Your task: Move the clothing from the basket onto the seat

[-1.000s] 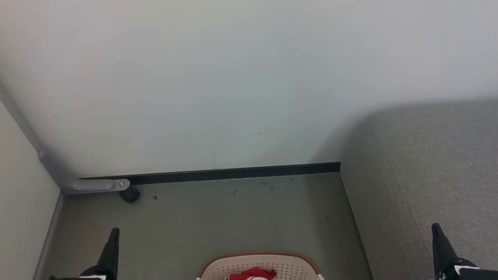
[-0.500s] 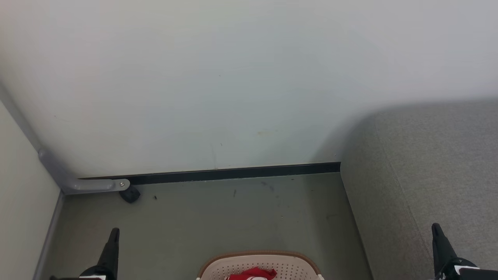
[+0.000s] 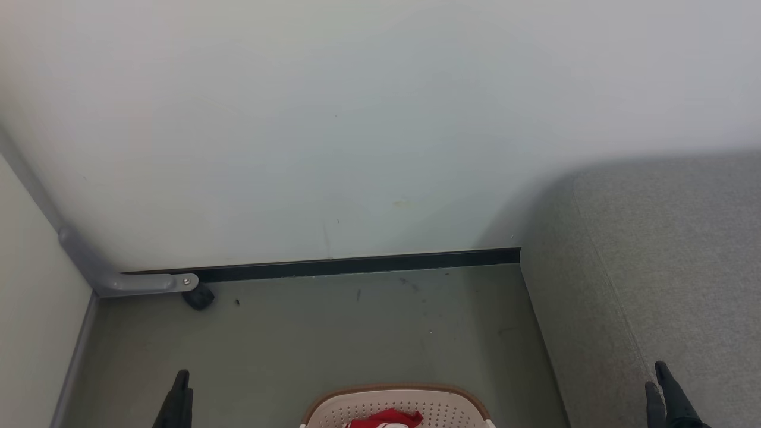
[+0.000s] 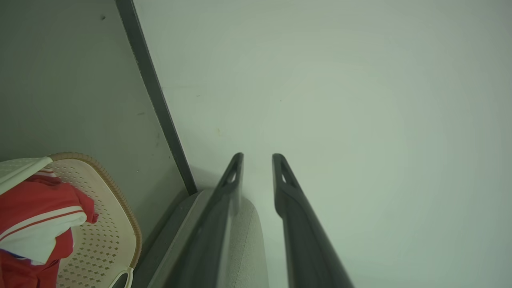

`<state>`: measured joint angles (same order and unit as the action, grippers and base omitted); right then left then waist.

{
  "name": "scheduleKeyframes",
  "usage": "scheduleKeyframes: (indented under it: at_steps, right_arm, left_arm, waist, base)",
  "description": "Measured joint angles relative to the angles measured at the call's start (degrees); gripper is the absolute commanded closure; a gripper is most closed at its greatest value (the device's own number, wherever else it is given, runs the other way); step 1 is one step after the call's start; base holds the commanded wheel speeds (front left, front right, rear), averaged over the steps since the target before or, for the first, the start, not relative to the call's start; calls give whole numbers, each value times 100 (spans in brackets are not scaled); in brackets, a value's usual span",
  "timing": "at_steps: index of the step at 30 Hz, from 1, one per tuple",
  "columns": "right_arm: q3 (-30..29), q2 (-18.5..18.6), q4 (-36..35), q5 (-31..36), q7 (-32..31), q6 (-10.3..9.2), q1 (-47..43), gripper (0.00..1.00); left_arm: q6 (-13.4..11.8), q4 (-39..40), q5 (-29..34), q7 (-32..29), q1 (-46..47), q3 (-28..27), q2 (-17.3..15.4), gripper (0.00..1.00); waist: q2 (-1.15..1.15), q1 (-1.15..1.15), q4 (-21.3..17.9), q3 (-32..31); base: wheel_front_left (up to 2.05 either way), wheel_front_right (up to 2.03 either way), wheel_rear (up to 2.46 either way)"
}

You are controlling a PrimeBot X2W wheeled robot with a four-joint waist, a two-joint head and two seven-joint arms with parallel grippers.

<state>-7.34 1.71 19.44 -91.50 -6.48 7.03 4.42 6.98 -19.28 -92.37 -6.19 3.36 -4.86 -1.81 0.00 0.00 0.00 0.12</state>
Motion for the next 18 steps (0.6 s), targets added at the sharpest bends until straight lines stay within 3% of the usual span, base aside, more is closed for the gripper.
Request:
scheduleKeyframes:
  at_steps: [18]
  right_arm:
    - [145,-15,-119,26,224,-3,10,0]
  left_arm:
    - [-1,148,30,335,-24,189,-2,0]
  waist:
    - [0,1,1,16]
  base:
    - [0,0,0]
